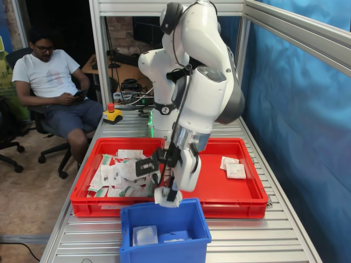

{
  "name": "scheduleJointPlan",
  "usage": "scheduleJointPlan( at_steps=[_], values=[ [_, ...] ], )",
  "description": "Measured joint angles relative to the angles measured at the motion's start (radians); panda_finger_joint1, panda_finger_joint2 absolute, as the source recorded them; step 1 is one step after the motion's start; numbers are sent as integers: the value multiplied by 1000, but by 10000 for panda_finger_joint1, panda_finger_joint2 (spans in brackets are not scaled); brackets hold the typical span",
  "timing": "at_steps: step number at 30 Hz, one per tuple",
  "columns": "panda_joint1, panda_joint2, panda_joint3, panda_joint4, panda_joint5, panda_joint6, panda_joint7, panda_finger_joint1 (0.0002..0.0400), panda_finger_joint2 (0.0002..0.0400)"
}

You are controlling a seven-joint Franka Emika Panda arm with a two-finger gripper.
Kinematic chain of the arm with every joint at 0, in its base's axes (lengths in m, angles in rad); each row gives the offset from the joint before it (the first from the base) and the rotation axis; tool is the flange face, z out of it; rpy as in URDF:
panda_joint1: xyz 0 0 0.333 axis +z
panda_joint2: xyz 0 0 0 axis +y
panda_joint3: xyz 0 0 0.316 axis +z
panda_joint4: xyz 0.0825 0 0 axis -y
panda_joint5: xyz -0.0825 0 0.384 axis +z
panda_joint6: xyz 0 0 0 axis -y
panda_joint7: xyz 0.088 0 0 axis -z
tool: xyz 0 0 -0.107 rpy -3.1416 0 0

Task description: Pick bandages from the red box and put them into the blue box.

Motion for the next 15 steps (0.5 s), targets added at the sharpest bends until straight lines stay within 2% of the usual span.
scheduleJointPlan(
  at_steps=[15],
  values=[
    [0, 49, 0, 4, 2, 21, 5, 64, 64]
  ],
)
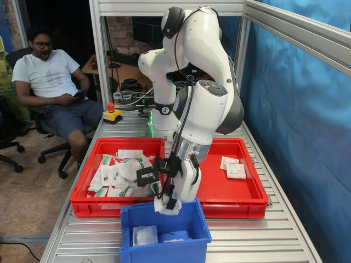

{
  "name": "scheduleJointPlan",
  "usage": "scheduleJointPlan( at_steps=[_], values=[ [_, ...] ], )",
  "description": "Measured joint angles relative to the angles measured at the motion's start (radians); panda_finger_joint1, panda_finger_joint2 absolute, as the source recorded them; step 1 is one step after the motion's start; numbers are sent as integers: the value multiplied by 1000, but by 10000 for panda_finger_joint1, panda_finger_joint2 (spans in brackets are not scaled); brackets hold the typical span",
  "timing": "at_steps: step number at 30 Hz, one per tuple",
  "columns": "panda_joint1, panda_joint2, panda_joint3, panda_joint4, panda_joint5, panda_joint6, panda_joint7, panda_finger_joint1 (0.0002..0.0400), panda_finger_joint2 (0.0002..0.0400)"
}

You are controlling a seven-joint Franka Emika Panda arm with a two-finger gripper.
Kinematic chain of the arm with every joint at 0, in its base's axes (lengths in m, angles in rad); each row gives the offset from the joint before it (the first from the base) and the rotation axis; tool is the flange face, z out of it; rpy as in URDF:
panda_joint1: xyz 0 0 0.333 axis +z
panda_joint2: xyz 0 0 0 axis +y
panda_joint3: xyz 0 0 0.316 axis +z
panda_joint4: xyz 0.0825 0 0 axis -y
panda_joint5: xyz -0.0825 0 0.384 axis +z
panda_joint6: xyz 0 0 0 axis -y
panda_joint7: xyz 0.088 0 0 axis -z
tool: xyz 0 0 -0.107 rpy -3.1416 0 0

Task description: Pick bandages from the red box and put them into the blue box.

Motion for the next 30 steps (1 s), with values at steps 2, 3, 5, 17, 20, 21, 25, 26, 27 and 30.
scheduleJointPlan(
  at_steps=[2, 3, 5, 17, 20, 21, 25, 26, 27, 30],
  values=[
    [0, 1, 0, 2, 0, 1, 0, 64, 64],
    [0, 1, 0, 3, 0, 2, 0, 64, 64],
    [0, 1, -2, 5, 1, 2, 1, 64, 64],
    [0, 1, -13, 15, 1, 4, 1, 64, 64],
    [0, 1, -14, 15, 1, 4, 1, 64, 64],
    [0, 1, -14, 15, 1, 4, 1, 64, 64],
    [0, 1, -17, 16, 1, 4, 1, 64, 64],
    [0, 1, -18, 16, 1, 4, 1, 64, 64],
    [0, 1, -18, 16, 1, 4, 1, 64, 64],
    [0, 1, -19, 16, 1, 4, 1, 64, 64]
  ],
)
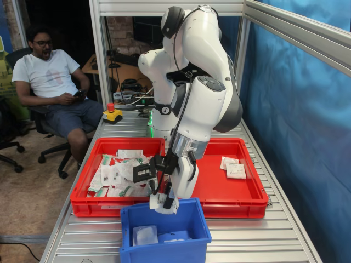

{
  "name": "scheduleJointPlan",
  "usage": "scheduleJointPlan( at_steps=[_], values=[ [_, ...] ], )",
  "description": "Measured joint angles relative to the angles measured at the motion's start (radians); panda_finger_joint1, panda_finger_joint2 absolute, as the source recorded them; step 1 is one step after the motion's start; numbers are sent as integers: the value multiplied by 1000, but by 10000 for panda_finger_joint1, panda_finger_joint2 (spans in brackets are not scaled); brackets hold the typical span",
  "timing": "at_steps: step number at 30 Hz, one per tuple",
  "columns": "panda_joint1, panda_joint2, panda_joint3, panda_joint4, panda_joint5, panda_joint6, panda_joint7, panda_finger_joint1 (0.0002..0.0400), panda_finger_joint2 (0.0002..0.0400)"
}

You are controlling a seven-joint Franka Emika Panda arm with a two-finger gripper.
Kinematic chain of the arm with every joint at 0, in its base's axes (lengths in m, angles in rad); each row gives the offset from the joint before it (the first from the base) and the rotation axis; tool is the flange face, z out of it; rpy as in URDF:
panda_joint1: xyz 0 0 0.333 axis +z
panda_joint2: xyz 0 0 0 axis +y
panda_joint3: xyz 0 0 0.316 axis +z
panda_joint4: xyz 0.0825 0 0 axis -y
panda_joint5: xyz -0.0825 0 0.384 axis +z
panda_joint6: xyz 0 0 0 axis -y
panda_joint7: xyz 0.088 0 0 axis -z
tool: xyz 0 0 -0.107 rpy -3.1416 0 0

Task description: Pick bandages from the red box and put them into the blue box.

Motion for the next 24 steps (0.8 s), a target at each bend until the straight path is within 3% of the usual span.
scheduleJointPlan(
  at_steps=[3, 4, 8, 9, 12, 13, 16, 17, 22, 23, 24],
  values=[
    [0, 0, -1, 0, 0, 0, 0, 77, 77],
    [0, 0, -1, 0, 0, 0, 0, 128, 128],
    [0, 0, -1, 0, 0, 0, 0, 128, 128],
    [0, 0, -1, 0, 0, 0, 0, 178, 178],
    [0, 0, -2, 0, 0, 0, 0, 178, 178],
    [0, 0, -2, 0, 0, 0, 0, 232, 232],
    [0, 0, -3, 0, 0, 0, 0, 232, 232],
    [0, 0, -4, 0, 0, 0, 0, 282, 282],
    [0, 0, -4, 0, 0, 0, 0, 282, 282],
    [0, 0, -4, 0, 0, 0, 0, 334, 334],
    [0, 0, -4, 0, 0, 0, 0, 334, 334]
  ],
)
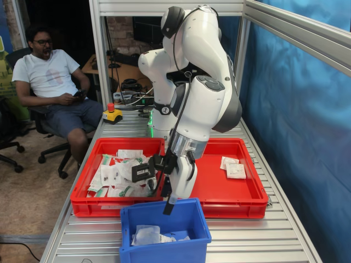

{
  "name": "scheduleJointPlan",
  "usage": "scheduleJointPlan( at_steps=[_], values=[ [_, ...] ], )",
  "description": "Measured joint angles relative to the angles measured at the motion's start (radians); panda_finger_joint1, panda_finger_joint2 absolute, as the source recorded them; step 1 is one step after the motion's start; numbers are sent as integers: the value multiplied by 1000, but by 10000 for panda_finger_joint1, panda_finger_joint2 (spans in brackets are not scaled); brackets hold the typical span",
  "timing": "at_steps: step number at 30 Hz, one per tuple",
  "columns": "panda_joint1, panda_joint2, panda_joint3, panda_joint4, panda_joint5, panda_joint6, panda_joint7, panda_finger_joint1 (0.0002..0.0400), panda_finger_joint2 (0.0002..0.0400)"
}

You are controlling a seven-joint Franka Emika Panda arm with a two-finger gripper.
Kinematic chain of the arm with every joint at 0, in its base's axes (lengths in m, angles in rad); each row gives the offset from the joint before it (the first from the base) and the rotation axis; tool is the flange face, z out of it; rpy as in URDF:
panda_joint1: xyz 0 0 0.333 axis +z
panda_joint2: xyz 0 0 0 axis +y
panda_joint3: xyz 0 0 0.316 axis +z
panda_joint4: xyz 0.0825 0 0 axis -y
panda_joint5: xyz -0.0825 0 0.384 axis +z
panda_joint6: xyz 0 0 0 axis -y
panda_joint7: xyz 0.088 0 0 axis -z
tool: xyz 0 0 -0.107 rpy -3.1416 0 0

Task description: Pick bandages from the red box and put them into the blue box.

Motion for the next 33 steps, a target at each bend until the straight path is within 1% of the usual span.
scheduleJointPlan(
  at_steps=[3, 4, 7, 8, 24, 33],
  values=[
    [0, 0, 0, 0, 0, 0, 0, 334, 334],
    [0, 0, 0, 0, 0, 0, 0, 381, 381],
    [0, 0, 0, 0, 0, 0, 0, 381, 381],
    [0, 0, 0, 0, 0, 0, 0, 397, 397],
    [2, -3, 0, 0, 0, 0, 0, 400, 400],
    [11, -29, 0, 0, 0, 0, 0, 400, 400]
  ],
)
